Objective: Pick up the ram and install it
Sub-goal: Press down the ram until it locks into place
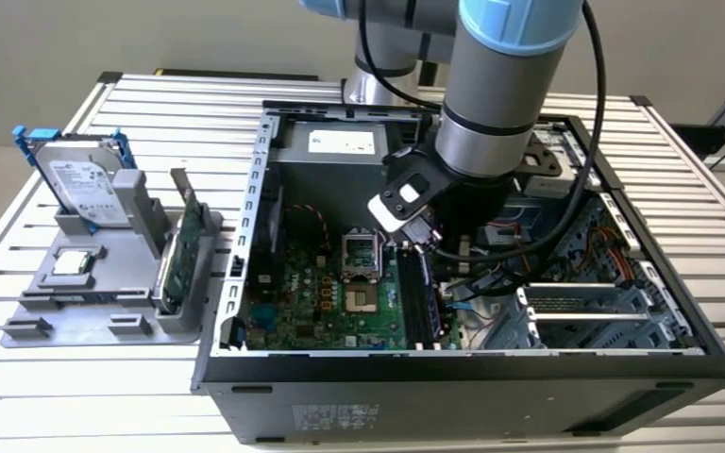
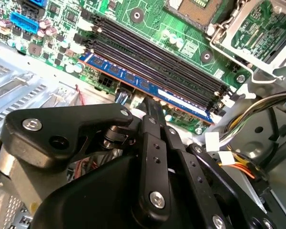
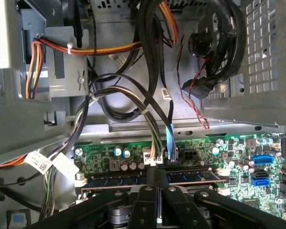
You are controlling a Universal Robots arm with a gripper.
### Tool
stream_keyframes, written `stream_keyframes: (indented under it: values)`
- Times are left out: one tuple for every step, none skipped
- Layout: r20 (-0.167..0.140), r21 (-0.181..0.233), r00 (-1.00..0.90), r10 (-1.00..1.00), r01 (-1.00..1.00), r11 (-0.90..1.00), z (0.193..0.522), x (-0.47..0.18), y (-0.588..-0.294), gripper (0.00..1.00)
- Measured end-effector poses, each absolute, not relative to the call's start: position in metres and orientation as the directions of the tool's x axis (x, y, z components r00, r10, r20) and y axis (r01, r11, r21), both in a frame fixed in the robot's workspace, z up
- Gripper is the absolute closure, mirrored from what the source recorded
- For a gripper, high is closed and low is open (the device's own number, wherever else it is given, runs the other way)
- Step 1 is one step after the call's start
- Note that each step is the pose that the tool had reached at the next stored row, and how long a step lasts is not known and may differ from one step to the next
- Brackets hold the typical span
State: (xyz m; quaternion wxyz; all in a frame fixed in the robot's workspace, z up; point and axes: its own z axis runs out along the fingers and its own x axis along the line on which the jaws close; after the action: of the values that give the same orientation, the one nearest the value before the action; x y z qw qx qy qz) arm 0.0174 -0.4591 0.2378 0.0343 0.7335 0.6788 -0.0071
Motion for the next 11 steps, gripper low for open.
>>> stream_keyframes:
  values:
    - [-0.057,0.04,0.073,0.996,0.997,-0.071,0.2377,0.017,-0.4591,1.0]
    - [-0.057,0.039,0.067,0.996,0.997,-0.065,0.2374,0.0167,-0.4591,1.0]
    - [-0.057,0.038,0.063,0.996,0.997,-0.06,0.237,0.0165,-0.459,1.0]
    - [-0.057,0.038,0.058,0.997,0.998,-0.056,0.2365,0.0163,-0.4589,1.0]
    - [-0.057,0.037,0.054,0.997,0.998,-0.052,0.236,0.016,-0.4589,1.0]
    - [-0.057,0.036,0.05,0.997,0.998,-0.048,0.2356,0.0159,-0.4589,1.0]
    - [-0.057,0.034,0.048,0.997,0.998,-0.046,0.2351,0.0158,-0.4588,1.0]
    - [-0.057,0.032,0.048,0.997,0.998,-0.046,0.2347,0.0156,-0.4587,1.0]
    - [-0.057,0.028,0.047,0.997,0.999,-0.046,0.2345,0.0156,-0.4586,1.0]
    - [-0.058,0.024,0.047,0.997,0.999,-0.046,0.2343,0.0155,-0.4586,1.0]
    - [-0.058,0.016,0.047,0.997,0.999,-0.046,0.234,0.0154,-0.4585,1.0]
